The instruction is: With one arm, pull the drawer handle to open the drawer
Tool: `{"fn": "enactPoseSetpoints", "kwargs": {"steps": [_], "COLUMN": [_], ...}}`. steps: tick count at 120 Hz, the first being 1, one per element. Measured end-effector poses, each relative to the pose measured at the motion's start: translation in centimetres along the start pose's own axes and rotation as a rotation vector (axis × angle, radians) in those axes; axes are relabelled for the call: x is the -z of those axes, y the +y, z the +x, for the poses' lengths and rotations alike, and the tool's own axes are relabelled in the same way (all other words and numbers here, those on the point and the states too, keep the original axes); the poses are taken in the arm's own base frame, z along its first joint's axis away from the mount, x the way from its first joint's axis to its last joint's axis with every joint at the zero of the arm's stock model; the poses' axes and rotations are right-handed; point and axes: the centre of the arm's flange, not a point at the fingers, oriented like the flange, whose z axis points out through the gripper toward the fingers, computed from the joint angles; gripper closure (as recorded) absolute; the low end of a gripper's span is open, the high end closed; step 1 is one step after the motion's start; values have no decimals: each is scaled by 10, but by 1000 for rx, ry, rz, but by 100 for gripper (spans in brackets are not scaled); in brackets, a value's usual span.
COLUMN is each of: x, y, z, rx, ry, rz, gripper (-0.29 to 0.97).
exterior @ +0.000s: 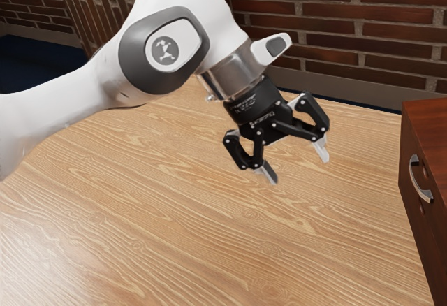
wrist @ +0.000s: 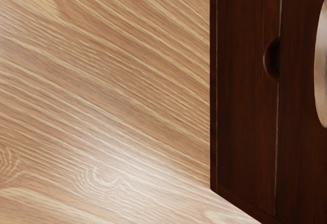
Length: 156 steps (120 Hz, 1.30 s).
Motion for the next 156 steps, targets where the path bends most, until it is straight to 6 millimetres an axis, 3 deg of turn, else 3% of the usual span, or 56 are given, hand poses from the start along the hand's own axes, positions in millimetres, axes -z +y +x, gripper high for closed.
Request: {"fn": "enactPoseSetpoints", "kwargs": {"steps": [22,45,98,124,156], "x": [7,-30,-56,-59,-77], "y": [-14,12,34,44,58], "z": [24,17,19,12,5], "rx": [82,53,56,65,59], "ry": [53,57,101,85,92], "rz": [-19,-4,-64,-112,-126], "gripper": [5,5,5,17,20]}}
